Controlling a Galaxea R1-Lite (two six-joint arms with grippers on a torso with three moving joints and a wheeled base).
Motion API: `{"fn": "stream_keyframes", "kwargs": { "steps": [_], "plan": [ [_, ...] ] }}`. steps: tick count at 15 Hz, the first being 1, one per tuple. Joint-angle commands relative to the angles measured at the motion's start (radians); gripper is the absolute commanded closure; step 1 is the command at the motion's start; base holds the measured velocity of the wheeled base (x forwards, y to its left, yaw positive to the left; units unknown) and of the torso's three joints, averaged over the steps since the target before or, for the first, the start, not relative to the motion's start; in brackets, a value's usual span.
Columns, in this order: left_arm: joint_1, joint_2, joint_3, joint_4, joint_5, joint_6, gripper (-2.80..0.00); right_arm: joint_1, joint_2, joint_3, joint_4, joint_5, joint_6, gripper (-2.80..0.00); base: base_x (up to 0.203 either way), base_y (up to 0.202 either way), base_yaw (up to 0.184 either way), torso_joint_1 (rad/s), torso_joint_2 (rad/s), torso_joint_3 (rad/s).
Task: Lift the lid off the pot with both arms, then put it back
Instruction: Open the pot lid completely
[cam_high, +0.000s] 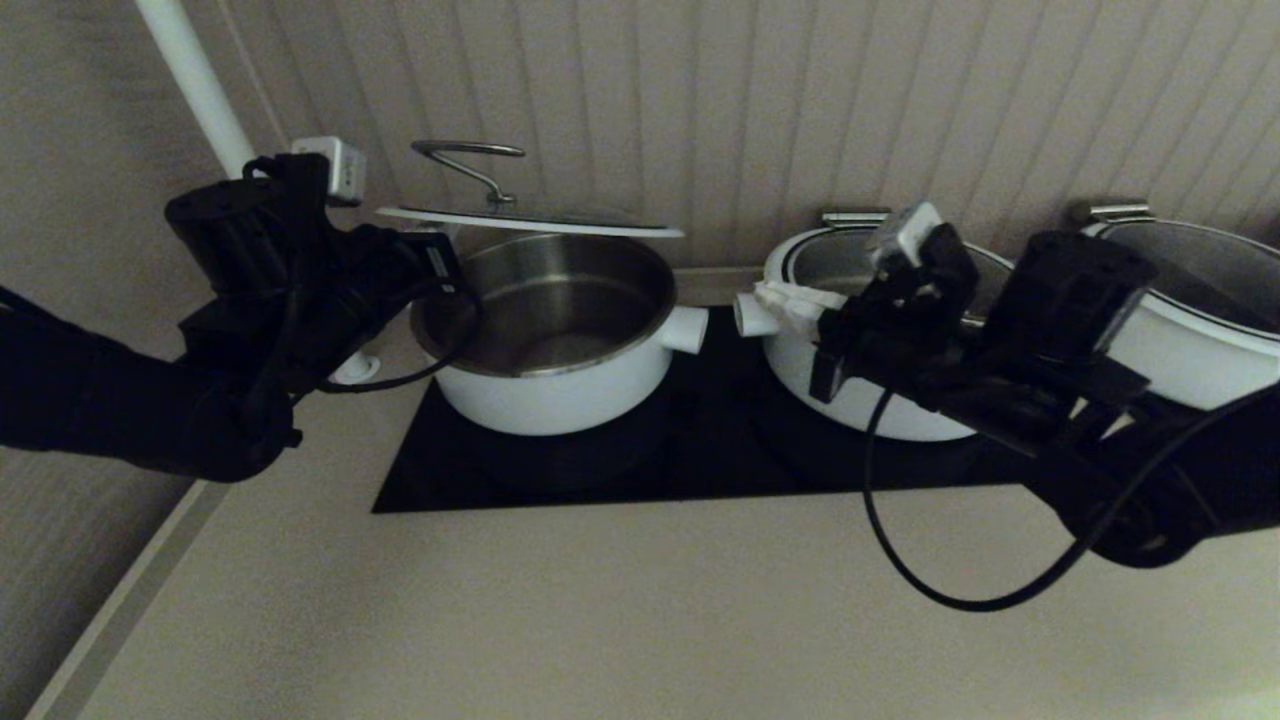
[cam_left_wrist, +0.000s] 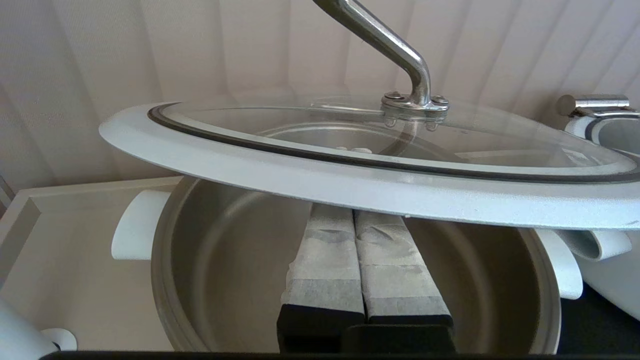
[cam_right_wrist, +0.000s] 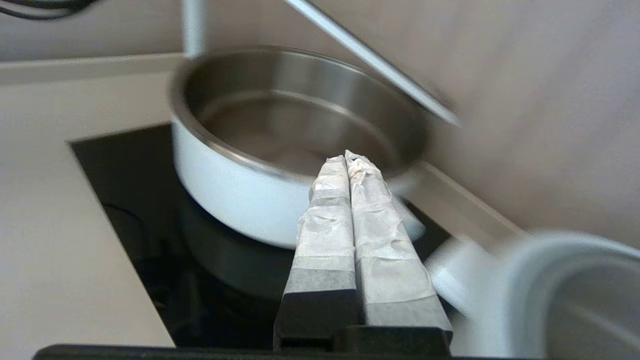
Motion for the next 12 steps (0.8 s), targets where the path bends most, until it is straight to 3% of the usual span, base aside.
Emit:
{"fn": "stream_keyframes", "kwargs": {
  "steps": [1, 5, 9, 12],
  "plan": [
    [0.000, -0.007, 0.000, -0.007, -0.001, -0.001, 0.00, -0.062, -0.066, 0.093, -0.067, 0.003, -0.001, 0.00, 0.000, 0.000, 0.000, 0.000, 0.00, 0.000],
    [0.000, -0.026, 0.026, -0.007, -0.001, 0.000, 0.00, -0.209, -0.115, 0.264, -0.269, 0.004, 0.010, 0.00, 0.000, 0.000, 0.000, 0.000, 0.00, 0.000],
    [-0.001, -0.033, 0.047, -0.008, 0.030, 0.001, 0.00, -0.377, -0.194, 0.427, -0.323, 0.004, 0.017, 0.00, 0.000, 0.000, 0.000, 0.000, 0.00, 0.000],
    [0.000, -0.033, 0.047, -0.008, 0.032, 0.001, 0.00, -0.429, -0.301, 0.561, -0.322, -0.002, 0.015, 0.00, 0.000, 0.000, 0.000, 0.000, 0.00, 0.000]
  ]
}}
